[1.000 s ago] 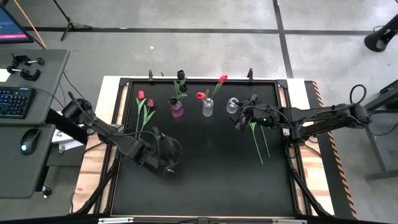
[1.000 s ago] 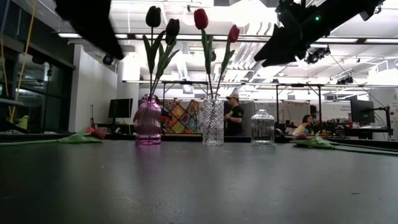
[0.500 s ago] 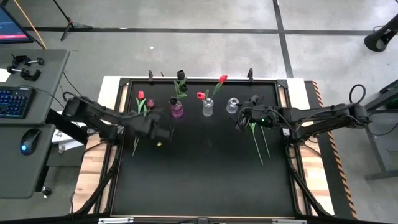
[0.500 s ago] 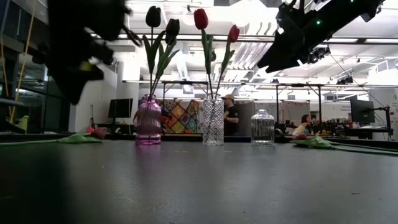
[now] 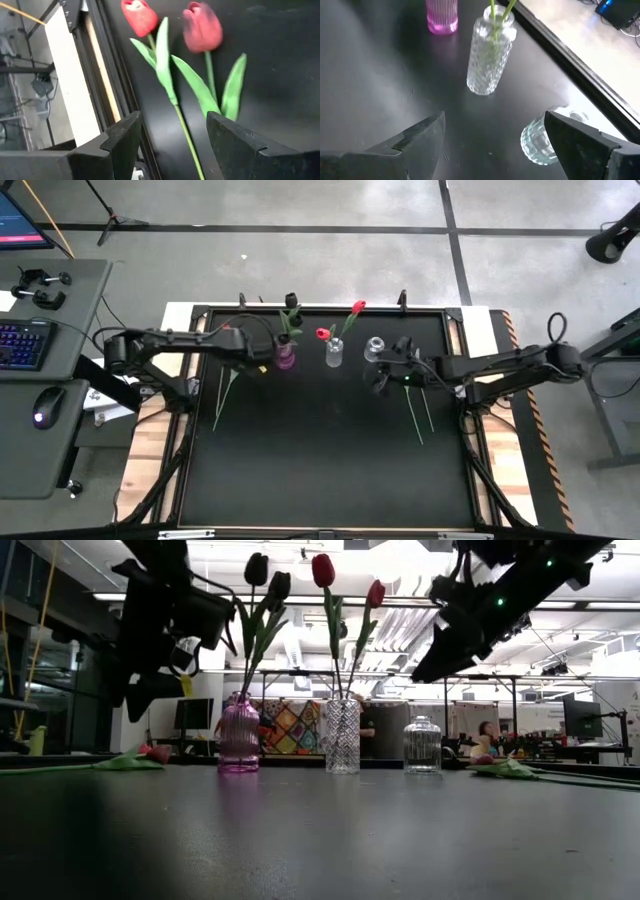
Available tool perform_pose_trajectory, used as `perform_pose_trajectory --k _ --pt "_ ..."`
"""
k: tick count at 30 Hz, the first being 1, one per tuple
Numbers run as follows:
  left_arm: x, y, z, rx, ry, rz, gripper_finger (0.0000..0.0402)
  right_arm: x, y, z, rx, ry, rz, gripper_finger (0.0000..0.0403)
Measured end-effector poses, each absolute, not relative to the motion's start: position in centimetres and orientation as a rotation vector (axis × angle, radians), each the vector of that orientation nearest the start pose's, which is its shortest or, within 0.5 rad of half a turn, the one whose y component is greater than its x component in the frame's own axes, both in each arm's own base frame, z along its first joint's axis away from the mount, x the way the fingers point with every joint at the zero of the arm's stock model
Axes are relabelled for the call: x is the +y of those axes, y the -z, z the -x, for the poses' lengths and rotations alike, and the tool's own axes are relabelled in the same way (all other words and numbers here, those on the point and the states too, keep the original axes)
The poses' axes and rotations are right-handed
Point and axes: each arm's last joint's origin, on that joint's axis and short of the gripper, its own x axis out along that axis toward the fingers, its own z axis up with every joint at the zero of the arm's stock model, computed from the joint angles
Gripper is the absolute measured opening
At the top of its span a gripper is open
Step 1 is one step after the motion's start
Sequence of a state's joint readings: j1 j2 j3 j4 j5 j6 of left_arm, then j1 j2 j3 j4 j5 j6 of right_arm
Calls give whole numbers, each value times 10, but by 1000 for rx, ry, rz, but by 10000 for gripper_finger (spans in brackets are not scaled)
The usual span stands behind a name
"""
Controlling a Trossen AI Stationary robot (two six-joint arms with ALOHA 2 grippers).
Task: Sort flowers into vase by color
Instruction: Put the pink tulip into the left transparent vase
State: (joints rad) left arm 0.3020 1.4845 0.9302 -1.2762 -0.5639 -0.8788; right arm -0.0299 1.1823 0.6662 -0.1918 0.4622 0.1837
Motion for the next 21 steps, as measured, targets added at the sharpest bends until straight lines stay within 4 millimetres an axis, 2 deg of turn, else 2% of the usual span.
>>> perform_pose_trajectory --k 4,9,12,16,21 --pt "83 -200 -197 1430 -1360 344 213 -20 -211 -237 684 531 -7 330" --pt "79 -195 -195 1465 -1338 304 213 -20 -212 -236 686 537 -1 330" --pt "77 -183 -183 1533 -1356 275 213 -20 -212 -236 686 540 -1 330" --pt "79 -163 -164 1615 -1385 328 213 -20 -212 -236 685 540 -1 330" --pt "91 -150 -160 1554 -1396 396 213 -23 -215 -238 646 550 -17 330"
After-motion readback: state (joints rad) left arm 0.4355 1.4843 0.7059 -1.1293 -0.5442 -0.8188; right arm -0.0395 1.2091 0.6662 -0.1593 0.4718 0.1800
